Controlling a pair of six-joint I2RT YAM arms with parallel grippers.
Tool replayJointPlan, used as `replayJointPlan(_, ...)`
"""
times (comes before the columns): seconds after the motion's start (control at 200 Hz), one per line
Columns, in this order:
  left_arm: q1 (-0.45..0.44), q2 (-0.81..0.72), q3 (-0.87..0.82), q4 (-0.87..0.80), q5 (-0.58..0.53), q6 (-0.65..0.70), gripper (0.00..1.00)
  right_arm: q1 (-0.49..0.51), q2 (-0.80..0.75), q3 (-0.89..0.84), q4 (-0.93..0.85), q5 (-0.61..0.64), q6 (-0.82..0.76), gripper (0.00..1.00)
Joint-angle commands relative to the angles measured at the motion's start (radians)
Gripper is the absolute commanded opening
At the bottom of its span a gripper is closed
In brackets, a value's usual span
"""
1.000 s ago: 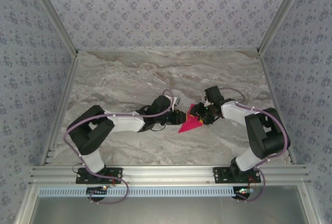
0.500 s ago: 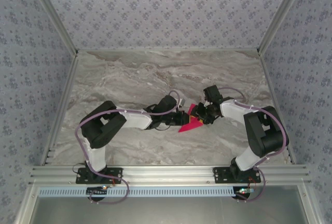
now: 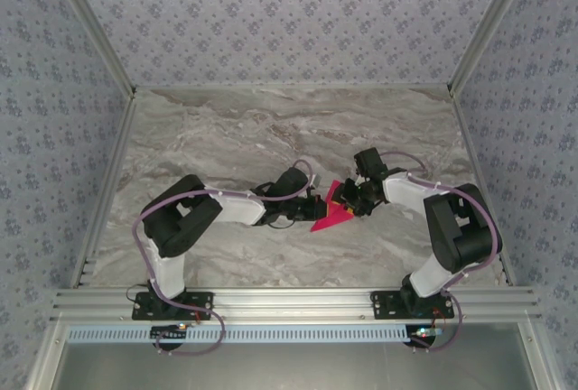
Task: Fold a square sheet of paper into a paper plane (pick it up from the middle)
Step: Fourth fold the wing at the center of the table.
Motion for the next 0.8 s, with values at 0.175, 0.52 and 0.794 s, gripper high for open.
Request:
replayJointPlan(0.175,-0.005,0.016,0.025,-0.048,-0.024,0.000,0.07,-0.008,0.126,-0.032,-0.098,0.116,-0.026,0.45)
replayJointPlan(0.52,-0.005,0.000,0.037,-0.082,-0.034,0.007,0.07,-0.008,0.186,0.002,-0.125,0.124,-0.036,0.45)
replayJointPlan(0.794,-0.001,-0.018,0.041,-0.109,-0.037,0.016,0.07,-0.006,0.248,0.031,-0.138,0.121,-0.058,0.48)
